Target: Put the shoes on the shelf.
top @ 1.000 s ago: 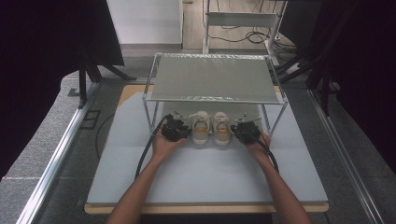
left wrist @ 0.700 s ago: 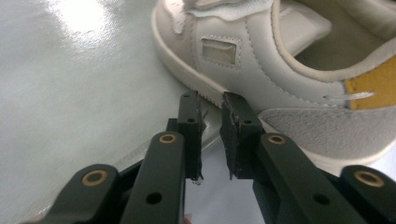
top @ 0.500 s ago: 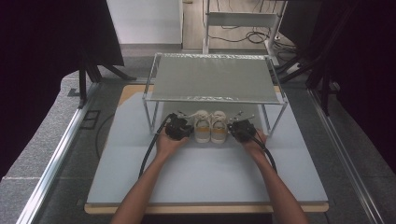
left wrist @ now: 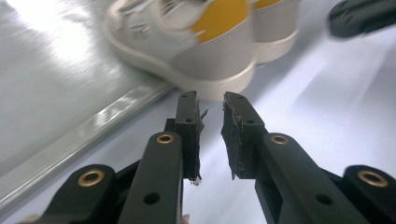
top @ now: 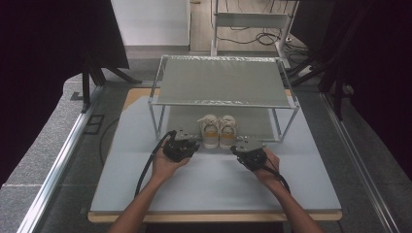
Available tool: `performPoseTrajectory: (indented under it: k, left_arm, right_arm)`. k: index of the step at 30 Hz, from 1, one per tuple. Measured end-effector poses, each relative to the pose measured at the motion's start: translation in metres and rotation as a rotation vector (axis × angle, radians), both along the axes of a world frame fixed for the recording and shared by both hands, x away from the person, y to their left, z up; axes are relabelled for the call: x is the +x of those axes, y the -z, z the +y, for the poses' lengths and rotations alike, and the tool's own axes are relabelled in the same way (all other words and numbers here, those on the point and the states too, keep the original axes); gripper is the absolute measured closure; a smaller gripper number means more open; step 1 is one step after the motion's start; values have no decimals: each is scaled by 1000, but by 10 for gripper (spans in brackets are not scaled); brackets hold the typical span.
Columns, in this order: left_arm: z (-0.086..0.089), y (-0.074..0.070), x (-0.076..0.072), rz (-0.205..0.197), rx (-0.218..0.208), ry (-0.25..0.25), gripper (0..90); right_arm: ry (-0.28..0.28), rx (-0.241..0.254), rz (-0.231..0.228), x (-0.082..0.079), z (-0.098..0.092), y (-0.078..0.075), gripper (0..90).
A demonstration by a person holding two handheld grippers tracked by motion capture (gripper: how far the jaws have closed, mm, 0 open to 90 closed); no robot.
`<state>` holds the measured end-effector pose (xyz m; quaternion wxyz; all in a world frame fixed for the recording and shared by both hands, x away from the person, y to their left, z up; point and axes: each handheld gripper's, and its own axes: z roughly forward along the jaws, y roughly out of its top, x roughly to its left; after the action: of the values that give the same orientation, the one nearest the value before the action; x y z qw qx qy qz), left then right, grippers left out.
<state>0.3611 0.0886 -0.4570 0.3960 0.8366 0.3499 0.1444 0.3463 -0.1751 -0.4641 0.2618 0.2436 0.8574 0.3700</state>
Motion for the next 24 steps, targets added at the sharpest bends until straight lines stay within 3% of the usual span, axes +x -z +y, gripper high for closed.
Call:
performPoseTrajectory:
  k: [4,7,9,20,24]
  left_arm:
    - [-16,1,7,5,5,11,763]
    - [-23,5,15,19,0,-3,766]
    - [-24,5,19,23,-10,-11,778]
    - [-28,7,27,27,-12,-48,779]
    - [-29,6,31,32,-7,-47,779]
  right_arm:
    - [-3,-18,-3,6,13,4,874]
    - [17,1,-2,15,15,7,877]
    - [18,24,11,19,15,8,887]
    - [45,-16,-3,29,20,7,890]
    - [59,-6,-15,34,21,5,888]
